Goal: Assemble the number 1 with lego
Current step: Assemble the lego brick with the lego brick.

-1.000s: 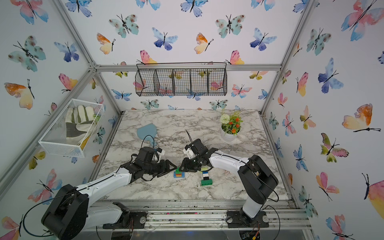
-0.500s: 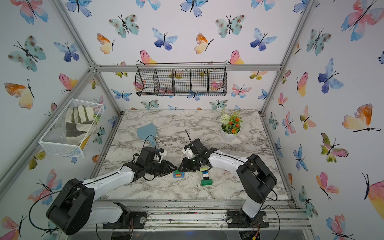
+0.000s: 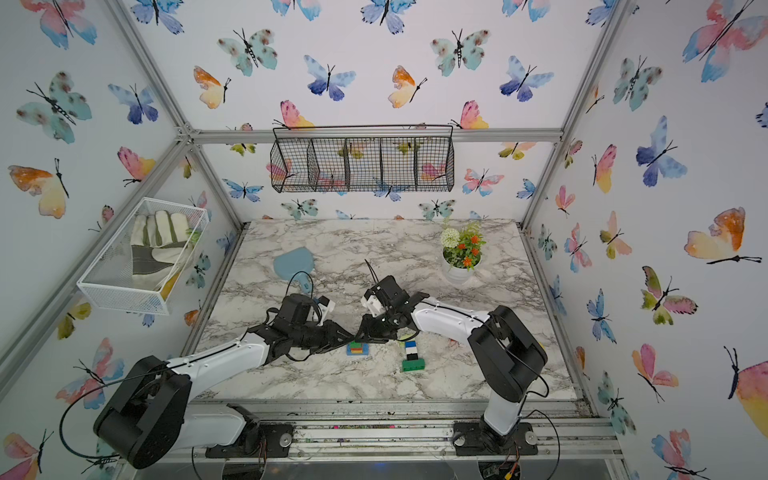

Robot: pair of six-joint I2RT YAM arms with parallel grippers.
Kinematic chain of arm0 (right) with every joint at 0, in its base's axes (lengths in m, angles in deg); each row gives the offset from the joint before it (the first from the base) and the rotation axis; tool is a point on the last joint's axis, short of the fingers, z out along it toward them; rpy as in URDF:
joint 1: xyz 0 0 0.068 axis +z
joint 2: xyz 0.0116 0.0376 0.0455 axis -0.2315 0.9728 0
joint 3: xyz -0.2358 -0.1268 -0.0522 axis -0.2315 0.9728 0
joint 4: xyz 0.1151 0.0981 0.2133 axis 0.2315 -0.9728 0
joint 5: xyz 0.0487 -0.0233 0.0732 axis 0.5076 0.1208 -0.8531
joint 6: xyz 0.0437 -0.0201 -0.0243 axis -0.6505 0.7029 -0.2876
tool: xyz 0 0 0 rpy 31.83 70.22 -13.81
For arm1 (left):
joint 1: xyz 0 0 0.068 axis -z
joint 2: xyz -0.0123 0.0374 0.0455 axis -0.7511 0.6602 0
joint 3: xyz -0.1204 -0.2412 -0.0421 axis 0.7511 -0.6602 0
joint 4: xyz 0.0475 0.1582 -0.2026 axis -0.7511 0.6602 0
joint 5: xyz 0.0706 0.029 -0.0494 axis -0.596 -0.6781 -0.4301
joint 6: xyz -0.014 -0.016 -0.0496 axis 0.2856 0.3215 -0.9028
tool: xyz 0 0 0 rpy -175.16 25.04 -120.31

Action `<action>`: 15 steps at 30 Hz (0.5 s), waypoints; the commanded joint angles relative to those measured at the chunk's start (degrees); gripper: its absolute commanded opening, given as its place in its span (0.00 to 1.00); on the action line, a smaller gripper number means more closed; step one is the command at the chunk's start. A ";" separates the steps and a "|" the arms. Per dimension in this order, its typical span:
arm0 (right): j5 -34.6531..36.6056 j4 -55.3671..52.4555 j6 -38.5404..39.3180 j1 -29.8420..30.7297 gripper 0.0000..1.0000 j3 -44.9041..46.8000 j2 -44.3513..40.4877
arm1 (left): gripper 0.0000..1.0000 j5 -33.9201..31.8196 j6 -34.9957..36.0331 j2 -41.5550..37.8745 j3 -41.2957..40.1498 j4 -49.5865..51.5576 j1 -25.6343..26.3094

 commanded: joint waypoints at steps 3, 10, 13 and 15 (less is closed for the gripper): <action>4.68 -4.92 1.11 0.65 0.22 0.92 2.15 | 0.22 -3.65 2.25 3.55 -2.74 6.60 0.09; 4.11 -3.87 1.72 0.66 0.27 -0.21 0.33 | 0.28 -3.91 3.61 2.73 -0.23 8.36 0.04; 3.77 -2.15 1.64 0.62 0.33 -1.10 -2.37 | 0.38 -3.92 3.91 1.48 2.23 8.94 0.02; 4.45 -1.93 1.88 0.61 0.38 -2.18 -3.89 | 0.47 -3.63 3.89 0.72 3.94 9.08 0.00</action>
